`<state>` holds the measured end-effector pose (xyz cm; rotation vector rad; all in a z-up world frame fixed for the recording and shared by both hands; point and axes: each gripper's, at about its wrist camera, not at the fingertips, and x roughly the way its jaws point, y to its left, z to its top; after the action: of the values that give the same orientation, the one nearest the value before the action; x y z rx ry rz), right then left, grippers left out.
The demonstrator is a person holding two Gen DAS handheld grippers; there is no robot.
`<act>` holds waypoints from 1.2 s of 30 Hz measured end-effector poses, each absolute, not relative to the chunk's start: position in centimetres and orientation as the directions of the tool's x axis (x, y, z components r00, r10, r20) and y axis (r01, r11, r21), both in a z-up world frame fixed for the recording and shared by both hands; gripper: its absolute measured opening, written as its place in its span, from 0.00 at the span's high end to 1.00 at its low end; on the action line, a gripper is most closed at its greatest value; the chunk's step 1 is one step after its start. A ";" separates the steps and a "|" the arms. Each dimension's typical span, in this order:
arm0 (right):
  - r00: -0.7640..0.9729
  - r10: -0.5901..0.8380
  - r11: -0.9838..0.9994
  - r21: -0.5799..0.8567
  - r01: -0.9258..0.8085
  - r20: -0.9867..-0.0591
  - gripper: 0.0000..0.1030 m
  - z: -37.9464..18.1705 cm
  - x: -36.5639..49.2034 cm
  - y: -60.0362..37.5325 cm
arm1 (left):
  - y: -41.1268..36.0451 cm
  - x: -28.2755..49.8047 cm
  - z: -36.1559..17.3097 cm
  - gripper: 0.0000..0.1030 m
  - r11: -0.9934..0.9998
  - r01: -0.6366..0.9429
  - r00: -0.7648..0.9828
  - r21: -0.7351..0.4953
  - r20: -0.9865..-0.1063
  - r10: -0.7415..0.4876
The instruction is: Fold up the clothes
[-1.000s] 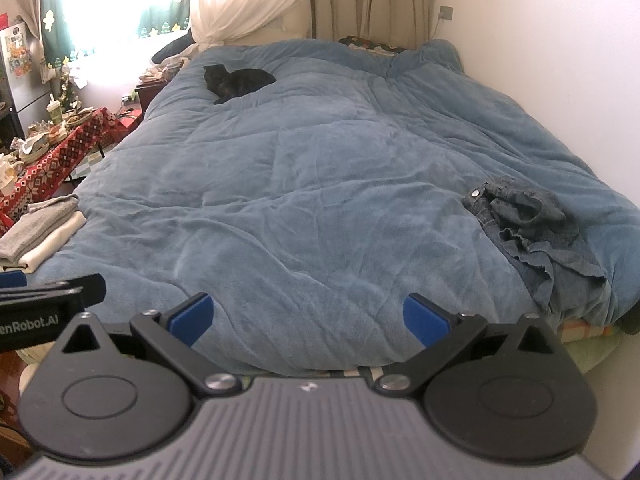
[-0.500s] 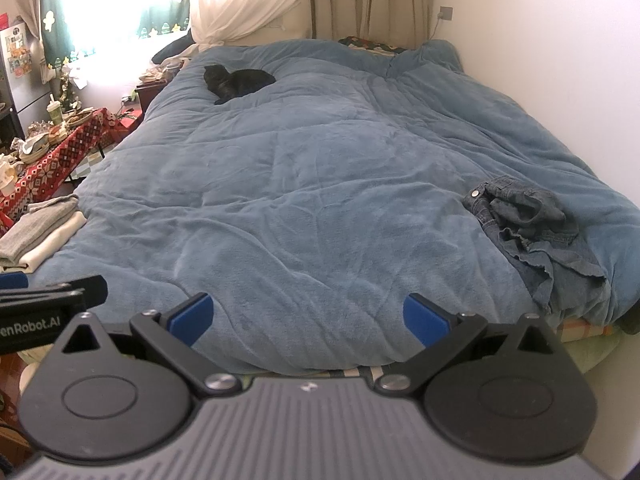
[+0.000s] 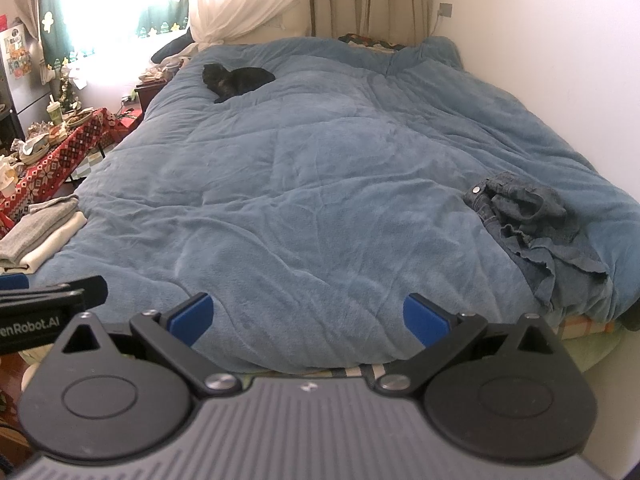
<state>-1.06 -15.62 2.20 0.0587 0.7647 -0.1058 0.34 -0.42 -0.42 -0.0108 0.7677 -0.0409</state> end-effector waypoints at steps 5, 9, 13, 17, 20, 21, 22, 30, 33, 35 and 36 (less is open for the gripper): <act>0.713 -0.076 0.993 0.012 0.118 -0.697 0.01 2.1 -0.8 -15.7 | -0.7 0.7 -0.5 0.12 0.999 0.039 0.713 -0.025 -0.700 -0.046; 0.707 -0.075 0.992 0.020 0.125 -0.703 0.01 2.1 -0.6 -16.0 | -0.9 1.0 -0.6 0.12 0.999 0.044 0.708 -0.026 -0.704 -0.050; 0.701 -0.073 0.991 0.024 0.128 -0.709 0.01 1.9 -0.3 -16.2 | -1.1 1.4 -0.9 0.12 0.997 0.065 0.701 -0.031 -0.710 -0.067; 0.690 -0.066 0.991 0.035 0.131 -0.721 0.01 1.7 0.3 -16.5 | -1.4 2.0 -1.3 0.12 0.996 0.080 0.687 -0.041 -0.722 -0.085; 0.681 -0.065 0.991 0.033 0.131 -0.729 0.01 1.5 0.8 -16.9 | -1.6 2.8 -1.7 0.12 0.994 0.092 0.669 -0.057 -0.736 -0.104; 0.680 -0.068 0.990 0.033 0.135 -0.730 0.01 1.4 1.0 -17.0 | -1.7 3.0 -1.8 0.12 0.994 0.094 0.665 -0.060 -0.739 -0.107; 0.678 -0.070 0.990 0.034 0.138 -0.732 0.01 1.4 1.2 -17.0 | -1.8 3.3 -1.9 0.12 0.994 0.096 0.662 -0.061 -0.741 -0.109; 0.669 -0.088 0.984 0.038 0.172 -0.738 0.01 0.9 2.9 -18.3 | -3.0 5.4 -2.2 0.12 0.988 0.143 0.668 -0.060 -0.731 -0.141; 0.678 -0.121 0.979 0.026 0.203 -0.725 0.01 0.7 3.6 -19.2 | -3.8 6.2 -2.0 0.12 0.983 0.169 0.677 -0.066 -0.718 -0.165; 0.675 -0.124 0.974 0.039 0.221 -0.727 0.01 0.4 4.1 -20.3 | -4.4 7.0 -2.0 0.12 0.981 0.183 0.685 -0.065 -0.707 -0.175; 0.674 -0.125 0.971 0.048 0.232 -0.728 0.01 0.2 4.3 -20.9 | -4.8 7.5 -2.1 0.12 0.980 0.188 0.690 -0.059 -0.702 -0.175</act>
<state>4.26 -20.90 0.22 0.1410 0.8077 -0.2020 7.50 -4.81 -2.06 0.0181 0.7829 -0.2029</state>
